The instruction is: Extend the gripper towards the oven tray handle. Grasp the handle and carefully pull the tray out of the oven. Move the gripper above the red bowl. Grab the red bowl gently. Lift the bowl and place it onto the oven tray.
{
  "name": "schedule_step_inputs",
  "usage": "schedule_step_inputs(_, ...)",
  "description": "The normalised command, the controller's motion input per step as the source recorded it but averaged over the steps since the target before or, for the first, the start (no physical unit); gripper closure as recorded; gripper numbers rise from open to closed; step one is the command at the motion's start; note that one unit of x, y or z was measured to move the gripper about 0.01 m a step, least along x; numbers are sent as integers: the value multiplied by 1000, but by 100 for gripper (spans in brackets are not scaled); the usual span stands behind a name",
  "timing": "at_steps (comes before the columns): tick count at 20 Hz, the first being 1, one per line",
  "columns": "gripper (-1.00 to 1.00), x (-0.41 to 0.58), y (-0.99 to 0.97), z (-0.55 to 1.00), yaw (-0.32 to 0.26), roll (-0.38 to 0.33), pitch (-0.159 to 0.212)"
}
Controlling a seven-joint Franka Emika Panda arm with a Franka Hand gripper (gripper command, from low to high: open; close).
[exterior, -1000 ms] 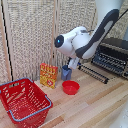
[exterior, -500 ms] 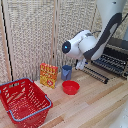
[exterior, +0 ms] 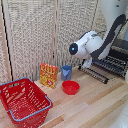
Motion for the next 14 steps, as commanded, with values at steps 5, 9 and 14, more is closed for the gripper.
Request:
schedule_step_inputs(5, -100, 1, -569, -56, -37, -25, -65)
schedule_step_inputs(9, -100, -36, -787, -341, -43, 82, -44)
schedule_step_inputs(14, -100, -10, -779, -203, -5, 75, -21)
